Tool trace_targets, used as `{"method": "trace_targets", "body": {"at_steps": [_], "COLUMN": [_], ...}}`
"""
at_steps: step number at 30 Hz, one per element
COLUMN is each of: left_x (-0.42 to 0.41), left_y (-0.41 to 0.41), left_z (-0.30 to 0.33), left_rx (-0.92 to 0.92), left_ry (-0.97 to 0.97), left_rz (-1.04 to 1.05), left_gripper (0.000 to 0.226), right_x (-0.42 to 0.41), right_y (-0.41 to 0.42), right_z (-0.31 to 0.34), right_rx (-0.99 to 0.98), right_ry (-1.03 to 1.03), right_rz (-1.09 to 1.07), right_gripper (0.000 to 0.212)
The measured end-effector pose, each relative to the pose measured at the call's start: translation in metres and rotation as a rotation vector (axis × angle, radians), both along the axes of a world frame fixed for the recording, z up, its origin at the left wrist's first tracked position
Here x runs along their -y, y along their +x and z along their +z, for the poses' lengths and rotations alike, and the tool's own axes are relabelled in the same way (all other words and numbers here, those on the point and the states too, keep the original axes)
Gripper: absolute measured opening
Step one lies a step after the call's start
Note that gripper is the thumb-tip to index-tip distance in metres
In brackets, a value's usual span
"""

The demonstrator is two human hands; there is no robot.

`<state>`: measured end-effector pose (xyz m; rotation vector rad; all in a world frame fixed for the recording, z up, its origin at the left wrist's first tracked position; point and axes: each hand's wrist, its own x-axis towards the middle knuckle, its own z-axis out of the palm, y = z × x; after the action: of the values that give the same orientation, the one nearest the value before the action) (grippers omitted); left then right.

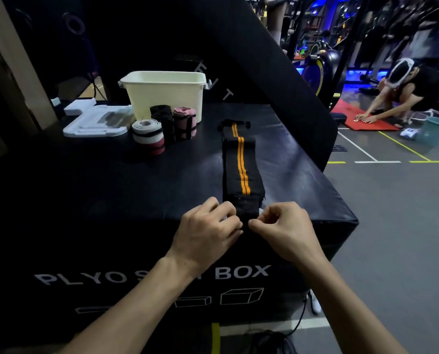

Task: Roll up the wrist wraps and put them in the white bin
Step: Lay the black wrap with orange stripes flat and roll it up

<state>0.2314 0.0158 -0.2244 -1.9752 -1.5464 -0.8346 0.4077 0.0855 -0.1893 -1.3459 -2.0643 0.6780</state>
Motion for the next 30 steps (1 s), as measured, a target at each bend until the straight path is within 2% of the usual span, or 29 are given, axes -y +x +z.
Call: {"method": "trace_targets", "body": {"at_steps": [6,10,15,24,27,30], "left_x": [0.001,0.002,-0.003,-0.014,-0.016,-0.015], "left_y": [0.0,-0.001,0.001,0.008,0.011,0.012], "left_z": [0.007,0.013,0.022,0.041,0.047,0.046], "left_rx": [0.099,0.208,0.422,0.676,0.686,0.671], "left_ry": [-0.085,-0.199,-0.346,-0.617,-0.637,-0.572], "left_rz": [-0.023,-0.004,0.056,0.216,0.246,0.262], "left_gripper": [0.02,0.017,0.02,0.025,0.026,0.023], "right_x": [0.002,0.0,-0.001,-0.011,-0.016,-0.02], "right_y": [0.012,0.022,0.015,0.001,-0.004,-0.007], "right_z": [-0.007,-0.009,-0.01,0.006,0.012,0.016], "right_rx": [-0.086,-0.009,0.095,0.291,0.329,0.32], "right_ry": [0.151,0.272,0.355,0.117,0.009,-0.058], "right_rz": [0.088,0.243,0.173,0.076,0.049,0.022], "right_gripper": [0.017,0.012,0.017,0.03,0.033,0.034]}}
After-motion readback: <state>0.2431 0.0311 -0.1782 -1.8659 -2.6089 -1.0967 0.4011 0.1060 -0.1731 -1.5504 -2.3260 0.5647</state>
